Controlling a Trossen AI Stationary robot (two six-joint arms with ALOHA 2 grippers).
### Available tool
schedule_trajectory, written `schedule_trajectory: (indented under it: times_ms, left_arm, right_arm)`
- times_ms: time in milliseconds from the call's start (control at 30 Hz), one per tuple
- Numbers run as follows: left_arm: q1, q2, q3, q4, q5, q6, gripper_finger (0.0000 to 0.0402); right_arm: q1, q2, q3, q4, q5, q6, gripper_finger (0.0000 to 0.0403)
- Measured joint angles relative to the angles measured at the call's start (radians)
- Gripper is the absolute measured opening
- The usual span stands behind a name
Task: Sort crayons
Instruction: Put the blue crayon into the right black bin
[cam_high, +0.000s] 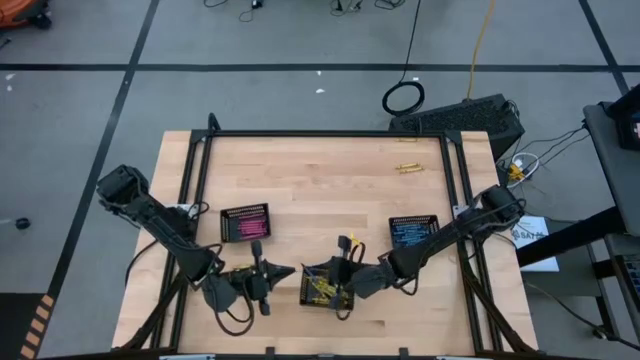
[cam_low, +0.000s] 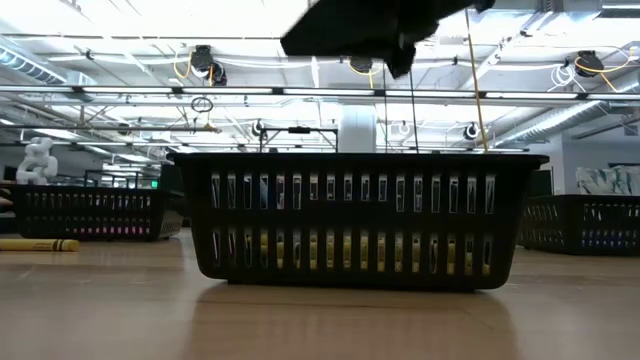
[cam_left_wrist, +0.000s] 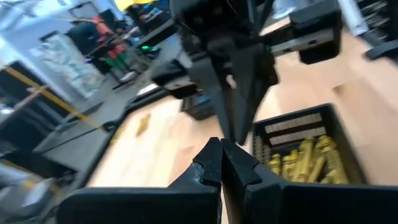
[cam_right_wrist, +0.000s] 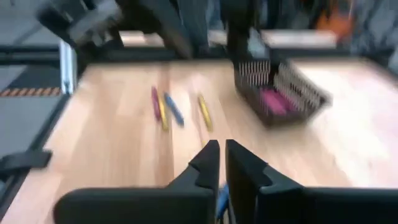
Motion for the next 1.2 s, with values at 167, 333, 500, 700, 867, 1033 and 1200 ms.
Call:
schedule_trajectory:
  times_ms: [167,333,500,700,867,1033,1200]
  left_arm:
    - [-0.029,-0.012,0.018,-0.074,-0.118,-0.005,0.0000]
    - [-0.048,-0.011,0.018,-0.153,-0.153,-0.090,0.0000]
    - [-0.062,-0.011,0.018,-0.257,-0.153,-0.223,0.0000]
    - [-0.066,-0.011,0.018,-0.293,-0.153,-0.270,0.0000]
    - [-0.066,-0.011,0.017,-0.295,-0.152,-0.270,0.0000]
    - [-0.066,-0.011,0.017,-0.299,-0.153,-0.271,0.0000]
    - [-0.066,-0.011,0.017,-0.301,-0.152,-0.271,0.0000]
  right_arm:
    - [-0.040,0.033,0.088,-0.184,-0.075,0.125,0.0070]
    - [-0.092,0.089,0.152,-0.243,-0.174,0.189,0.0140]
    - [-0.143,0.112,0.163,-0.265,-0.265,0.323,0.0163]
    - [-0.170,0.156,0.162,-0.257,-0.296,0.368,0.0150]
    - [-0.179,0.172,0.162,-0.234,-0.315,0.366,0.0142]
    - [-0.180,0.172,0.162,-0.216,-0.318,0.342,0.0141]
    - [-0.180,0.172,0.162,-0.211,-0.318,0.330,0.0141]
